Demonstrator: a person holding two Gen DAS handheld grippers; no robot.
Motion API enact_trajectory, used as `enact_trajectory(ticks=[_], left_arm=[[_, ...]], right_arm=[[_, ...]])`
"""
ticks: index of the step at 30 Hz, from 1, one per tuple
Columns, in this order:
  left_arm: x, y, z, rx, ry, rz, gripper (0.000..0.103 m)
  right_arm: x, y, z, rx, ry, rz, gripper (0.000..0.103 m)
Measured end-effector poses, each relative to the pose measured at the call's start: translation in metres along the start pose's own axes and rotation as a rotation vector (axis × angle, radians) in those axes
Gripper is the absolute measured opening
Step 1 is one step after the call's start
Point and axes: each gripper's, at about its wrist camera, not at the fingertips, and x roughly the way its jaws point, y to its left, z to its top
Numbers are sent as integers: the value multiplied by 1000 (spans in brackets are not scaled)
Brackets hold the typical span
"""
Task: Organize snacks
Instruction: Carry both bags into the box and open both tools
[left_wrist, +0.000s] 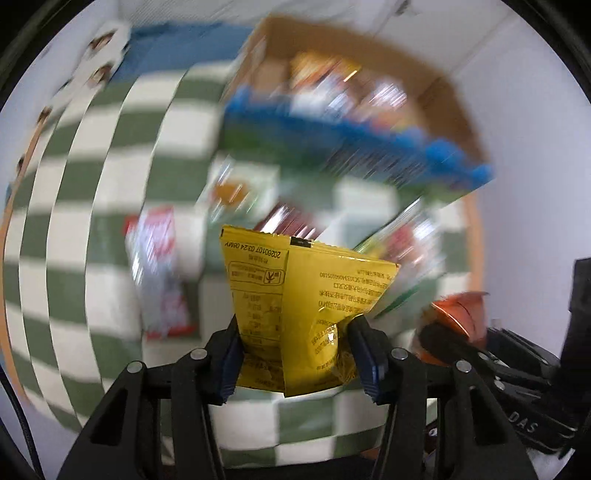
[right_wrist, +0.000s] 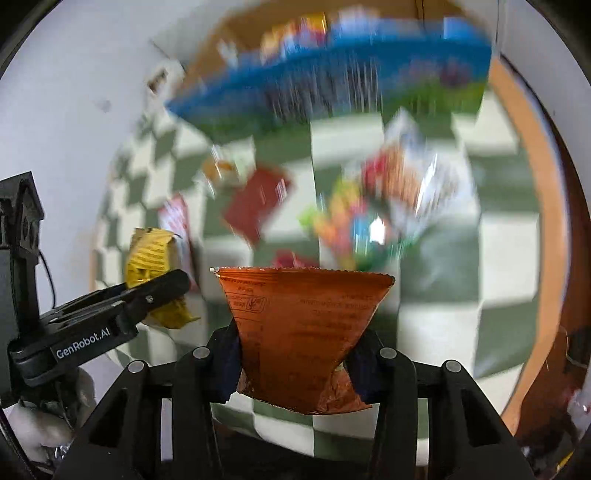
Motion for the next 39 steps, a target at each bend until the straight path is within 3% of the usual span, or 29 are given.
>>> enact_trajectory(ticks=[3, 7, 10, 14, 18, 29, 32, 35, 38, 39], left_arm=[[-24, -17, 54, 56, -52, -48, 50], [-10, -40, 119, 71, -51, -69, 50], [14, -46, 162, 38, 12, -81, 50], [64, -46, 209, 11, 113, -50, 50], [103, -46, 226, -6, 185, -26, 50], [170, -34, 220, -35, 313, 23, 56], [169, -36, 217, -18, 283, 22, 81], [165, -32, 217, -14, 271, 41, 88], [162, -25, 221, -27, 267, 30, 96], [158, -24, 222, -23, 262, 33, 96]], right_arm=[[-44, 5, 46, -21, -101, 9, 49], [-77, 9, 108, -39, -201, -21, 49], [-85, 5, 155, -52, -240, -69, 49], [-71, -8, 211, -49, -222, -128, 49], [-35, -27, 251, -29, -165, -169, 49], [52, -65, 266, -14, 53, -179, 50], [67, -69, 268, -21, 106, -218, 65], [69, -68, 268, -18, 113, -214, 71], [68, -69, 271, -26, 102, -252, 94], [66, -70, 271, -25, 98, -253, 94]])
